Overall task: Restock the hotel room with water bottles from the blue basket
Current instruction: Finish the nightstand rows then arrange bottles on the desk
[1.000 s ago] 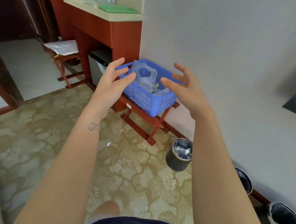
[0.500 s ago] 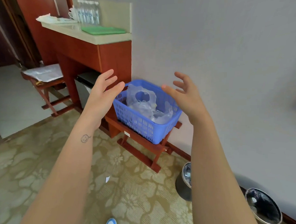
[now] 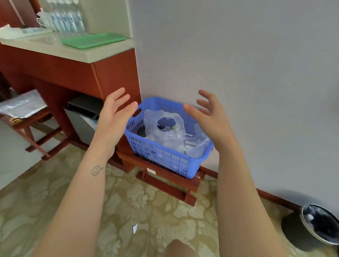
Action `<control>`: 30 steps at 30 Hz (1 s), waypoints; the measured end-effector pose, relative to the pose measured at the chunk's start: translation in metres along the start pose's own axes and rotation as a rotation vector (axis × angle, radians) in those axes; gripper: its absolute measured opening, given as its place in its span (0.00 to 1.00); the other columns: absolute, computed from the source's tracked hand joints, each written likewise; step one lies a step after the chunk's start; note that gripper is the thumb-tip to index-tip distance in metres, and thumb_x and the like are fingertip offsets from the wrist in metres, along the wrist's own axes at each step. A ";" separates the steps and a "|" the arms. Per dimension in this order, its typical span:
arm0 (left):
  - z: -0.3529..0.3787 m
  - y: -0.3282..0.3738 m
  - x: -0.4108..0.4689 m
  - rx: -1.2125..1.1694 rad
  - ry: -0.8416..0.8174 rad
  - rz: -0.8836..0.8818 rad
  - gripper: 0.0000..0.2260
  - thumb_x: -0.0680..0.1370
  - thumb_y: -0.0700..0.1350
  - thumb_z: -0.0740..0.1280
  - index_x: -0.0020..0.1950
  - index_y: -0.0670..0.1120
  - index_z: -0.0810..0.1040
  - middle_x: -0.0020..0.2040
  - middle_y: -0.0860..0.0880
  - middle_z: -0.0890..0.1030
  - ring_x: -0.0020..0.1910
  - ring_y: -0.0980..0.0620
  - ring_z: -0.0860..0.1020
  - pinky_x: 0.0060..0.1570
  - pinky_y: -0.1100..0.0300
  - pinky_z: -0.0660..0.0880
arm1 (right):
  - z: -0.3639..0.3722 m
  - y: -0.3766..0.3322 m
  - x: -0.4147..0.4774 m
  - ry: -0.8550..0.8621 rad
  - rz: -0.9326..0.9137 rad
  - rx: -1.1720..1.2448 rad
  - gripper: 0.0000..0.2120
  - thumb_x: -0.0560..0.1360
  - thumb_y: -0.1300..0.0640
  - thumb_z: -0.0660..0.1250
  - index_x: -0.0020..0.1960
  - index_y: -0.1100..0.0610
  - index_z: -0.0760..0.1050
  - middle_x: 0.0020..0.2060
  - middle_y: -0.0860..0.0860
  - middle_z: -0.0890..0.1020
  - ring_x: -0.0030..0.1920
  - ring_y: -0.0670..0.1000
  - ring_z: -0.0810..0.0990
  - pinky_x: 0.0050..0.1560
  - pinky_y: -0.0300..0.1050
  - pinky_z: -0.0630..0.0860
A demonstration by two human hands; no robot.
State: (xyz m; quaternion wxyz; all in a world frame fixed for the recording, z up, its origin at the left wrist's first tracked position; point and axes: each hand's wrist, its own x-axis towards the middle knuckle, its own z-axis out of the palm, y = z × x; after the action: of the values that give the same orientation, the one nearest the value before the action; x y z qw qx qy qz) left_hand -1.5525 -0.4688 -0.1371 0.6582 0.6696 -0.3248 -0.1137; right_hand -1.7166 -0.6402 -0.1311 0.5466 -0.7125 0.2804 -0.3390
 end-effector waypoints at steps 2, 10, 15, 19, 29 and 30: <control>0.002 -0.010 0.018 -0.011 -0.004 -0.017 0.22 0.79 0.51 0.67 0.73 0.58 0.67 0.68 0.58 0.74 0.58 0.73 0.74 0.56 0.65 0.70 | 0.002 0.005 0.013 0.023 0.020 -0.010 0.32 0.73 0.48 0.74 0.73 0.47 0.65 0.69 0.53 0.72 0.68 0.51 0.72 0.66 0.48 0.72; 0.035 -0.046 0.117 -0.013 -0.102 -0.037 0.23 0.80 0.50 0.67 0.74 0.56 0.67 0.69 0.57 0.73 0.58 0.72 0.73 0.53 0.69 0.71 | 0.010 0.025 0.101 0.089 0.046 -0.058 0.30 0.75 0.50 0.73 0.73 0.48 0.65 0.68 0.50 0.72 0.68 0.48 0.71 0.65 0.44 0.71; 0.057 -0.063 0.190 -0.008 -0.151 -0.051 0.21 0.80 0.48 0.67 0.72 0.56 0.67 0.68 0.56 0.74 0.60 0.71 0.73 0.53 0.71 0.71 | 0.018 0.037 0.170 0.121 0.068 -0.054 0.31 0.74 0.50 0.73 0.73 0.48 0.65 0.69 0.49 0.71 0.67 0.49 0.71 0.65 0.44 0.70; 0.079 -0.077 0.233 0.005 -0.195 -0.079 0.21 0.80 0.48 0.67 0.72 0.56 0.67 0.67 0.56 0.74 0.60 0.69 0.73 0.53 0.71 0.71 | 0.017 0.049 0.216 0.115 0.115 -0.063 0.32 0.73 0.47 0.73 0.73 0.46 0.65 0.69 0.50 0.72 0.67 0.49 0.71 0.63 0.45 0.71; 0.121 -0.126 0.291 0.073 -0.323 -0.176 0.18 0.79 0.50 0.69 0.67 0.61 0.70 0.63 0.58 0.79 0.58 0.65 0.77 0.66 0.54 0.71 | 0.009 0.091 0.272 0.147 0.214 -0.069 0.30 0.73 0.46 0.73 0.72 0.45 0.67 0.67 0.49 0.74 0.66 0.49 0.72 0.61 0.45 0.71; 0.122 -0.131 0.293 0.081 -0.330 -0.185 0.17 0.79 0.51 0.69 0.66 0.62 0.70 0.62 0.59 0.80 0.60 0.63 0.77 0.67 0.51 0.71 | 0.009 0.097 0.273 0.144 0.224 -0.074 0.29 0.73 0.46 0.73 0.71 0.46 0.68 0.66 0.49 0.74 0.66 0.49 0.72 0.60 0.44 0.71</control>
State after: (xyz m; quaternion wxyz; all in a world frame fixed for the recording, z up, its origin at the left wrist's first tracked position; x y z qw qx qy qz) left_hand -1.3624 -0.7489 -0.1943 0.5552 0.6948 -0.3697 -0.2690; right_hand -1.5447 -0.8689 -0.1784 0.5326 -0.6703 0.4091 -0.3157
